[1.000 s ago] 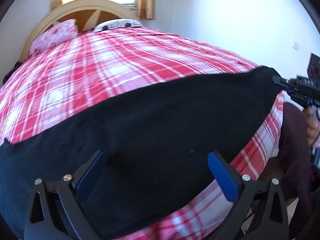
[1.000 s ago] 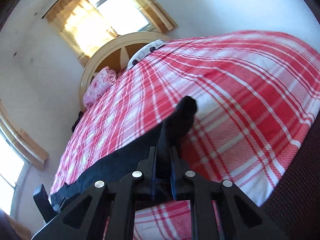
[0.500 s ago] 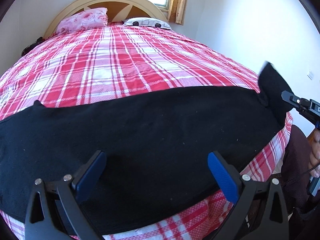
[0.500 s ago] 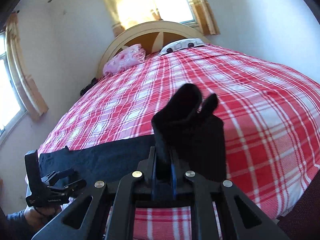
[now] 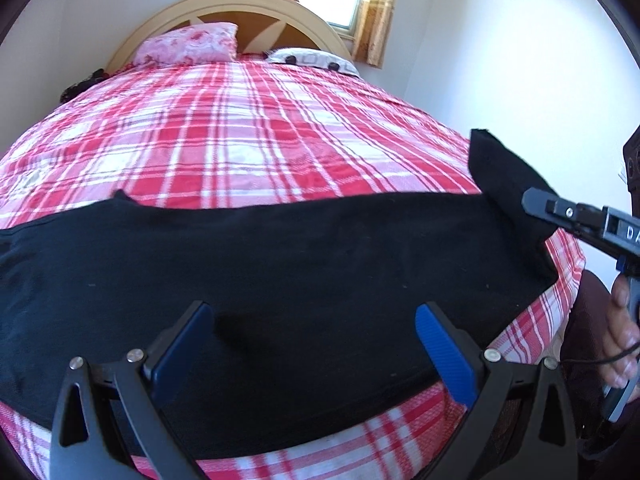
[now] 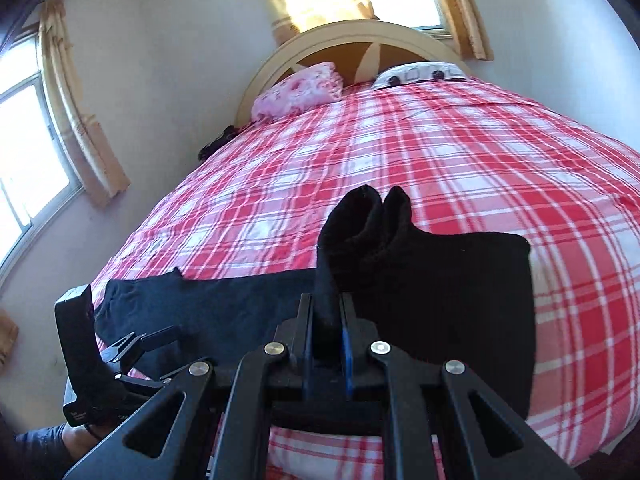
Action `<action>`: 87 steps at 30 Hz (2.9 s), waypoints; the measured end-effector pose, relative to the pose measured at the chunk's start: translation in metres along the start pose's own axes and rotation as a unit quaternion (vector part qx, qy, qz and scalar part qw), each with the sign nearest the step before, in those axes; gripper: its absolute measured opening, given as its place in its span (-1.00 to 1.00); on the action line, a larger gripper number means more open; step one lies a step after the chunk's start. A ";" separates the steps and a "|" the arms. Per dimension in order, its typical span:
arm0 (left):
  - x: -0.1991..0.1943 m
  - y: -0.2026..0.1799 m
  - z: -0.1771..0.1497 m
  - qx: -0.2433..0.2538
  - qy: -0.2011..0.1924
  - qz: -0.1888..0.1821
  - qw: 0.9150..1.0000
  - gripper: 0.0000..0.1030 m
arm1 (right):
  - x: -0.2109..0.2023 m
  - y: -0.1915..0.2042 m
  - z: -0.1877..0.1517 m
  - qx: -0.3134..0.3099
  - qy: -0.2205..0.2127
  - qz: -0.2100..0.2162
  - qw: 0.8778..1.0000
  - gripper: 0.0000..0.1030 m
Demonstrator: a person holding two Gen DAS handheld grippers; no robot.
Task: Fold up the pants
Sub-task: 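Lift the leg end with the right tool and fold it over toward the middle, then open the right tool and release the folded end onto the pants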
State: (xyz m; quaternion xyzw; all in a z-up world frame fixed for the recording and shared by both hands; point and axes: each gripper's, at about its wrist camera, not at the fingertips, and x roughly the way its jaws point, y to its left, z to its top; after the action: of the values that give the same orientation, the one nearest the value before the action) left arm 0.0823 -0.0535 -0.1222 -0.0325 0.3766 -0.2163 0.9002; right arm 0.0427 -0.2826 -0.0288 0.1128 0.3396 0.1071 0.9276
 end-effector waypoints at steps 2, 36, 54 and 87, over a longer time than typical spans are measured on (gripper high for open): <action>-0.006 0.008 0.000 -0.005 -0.010 0.010 1.000 1.00 | 0.008 0.014 0.000 -0.013 0.007 0.009 1.000 -0.77; -0.026 0.071 -0.005 -0.090 -0.072 0.070 0.991 1.00 | 0.093 0.126 -0.045 -0.120 0.103 0.080 0.984 -0.77; -0.029 0.069 -0.006 -0.087 -0.076 0.075 0.990 1.00 | 0.098 0.109 -0.045 -0.080 0.111 0.110 0.984 -0.08; 0.016 0.011 -0.007 0.027 0.011 0.104 0.994 1.00 | 0.081 -0.025 0.004 0.022 0.061 0.004 0.998 0.00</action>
State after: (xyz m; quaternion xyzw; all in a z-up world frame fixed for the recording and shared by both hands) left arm 0.0918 -0.0493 -0.1399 0.0342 0.3820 -0.1318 0.9141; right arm 0.1086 -0.2847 -0.0815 0.1280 0.3971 0.1094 0.9022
